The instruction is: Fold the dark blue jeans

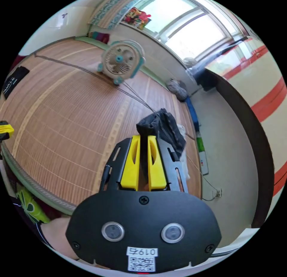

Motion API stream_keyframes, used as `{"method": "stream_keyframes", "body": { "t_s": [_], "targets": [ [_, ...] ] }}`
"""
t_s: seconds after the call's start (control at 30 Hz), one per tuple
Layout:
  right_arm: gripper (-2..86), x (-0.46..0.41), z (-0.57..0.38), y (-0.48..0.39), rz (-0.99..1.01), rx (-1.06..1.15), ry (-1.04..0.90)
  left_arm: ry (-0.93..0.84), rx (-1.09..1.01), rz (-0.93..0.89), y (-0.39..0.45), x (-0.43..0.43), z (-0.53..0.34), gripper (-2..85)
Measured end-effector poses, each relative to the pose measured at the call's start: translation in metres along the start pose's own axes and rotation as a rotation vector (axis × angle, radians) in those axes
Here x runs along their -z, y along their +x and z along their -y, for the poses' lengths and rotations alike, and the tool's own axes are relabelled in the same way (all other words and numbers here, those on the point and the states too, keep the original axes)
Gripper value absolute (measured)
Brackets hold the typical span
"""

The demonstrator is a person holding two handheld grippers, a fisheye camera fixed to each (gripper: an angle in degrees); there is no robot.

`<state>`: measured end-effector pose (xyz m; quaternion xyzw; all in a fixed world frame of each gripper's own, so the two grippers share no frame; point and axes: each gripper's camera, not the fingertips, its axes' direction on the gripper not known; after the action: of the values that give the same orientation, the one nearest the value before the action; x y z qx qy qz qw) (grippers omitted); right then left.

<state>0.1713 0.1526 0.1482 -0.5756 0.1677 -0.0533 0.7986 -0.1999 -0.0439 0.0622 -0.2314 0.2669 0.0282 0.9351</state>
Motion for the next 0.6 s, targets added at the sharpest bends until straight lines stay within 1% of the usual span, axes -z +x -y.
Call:
{"method": "stream_keyframes", "body": {
  "t_s": [0.13, 0.2, 0.27, 0.3, 0.33, 0.4, 0.43, 0.5, 0.57, 0.6],
  "targets": [
    [4.3, 0.027, 0.010, -0.095, 0.108, 0.040, 0.030, 0.044, 0.068, 0.035, -0.024, 0.022, -0.003, 1.0],
    [4.3, 0.055, 0.004, -0.156, 0.227, 0.073, 0.084, 0.075, 0.099, 0.031, -0.037, 0.036, -0.006, 1.0],
    [4.4, 0.077, -0.005, -0.204, 0.300, 0.136, 0.128, 0.080, 0.113, 0.040, -0.044, 0.042, -0.008, 1.0],
    [4.4, 0.096, -0.016, -0.239, 0.285, 0.226, 0.199, 0.072, 0.119, 0.048, -0.049, 0.044, -0.009, 1.0],
    [4.5, 0.105, -0.023, -0.256, 0.269, 0.280, 0.237, 0.069, 0.122, 0.050, -0.051, 0.045, -0.009, 1.0],
    [4.7, 0.136, -0.055, -0.312, 0.235, 0.517, 0.374, 0.068, 0.141, 0.052, -0.060, 0.048, -0.011, 0.9],
    [4.7, 0.143, -0.064, -0.321, 0.249, 0.575, 0.404, 0.070, 0.147, 0.054, -0.062, 0.048, -0.011, 0.9],
    [4.7, 0.161, -0.101, -0.338, 0.288, 0.782, 0.495, 0.079, 0.165, 0.060, -0.069, 0.052, -0.012, 0.9],
    [4.8, 0.164, -0.124, -0.337, 0.281, 0.867, 0.513, 0.083, 0.175, 0.064, -0.073, 0.053, -0.014, 0.9],
    [4.9, 0.162, -0.136, -0.330, 0.272, 0.866, 0.505, 0.083, 0.181, 0.066, -0.075, 0.054, -0.014, 0.9]
  ]
}}
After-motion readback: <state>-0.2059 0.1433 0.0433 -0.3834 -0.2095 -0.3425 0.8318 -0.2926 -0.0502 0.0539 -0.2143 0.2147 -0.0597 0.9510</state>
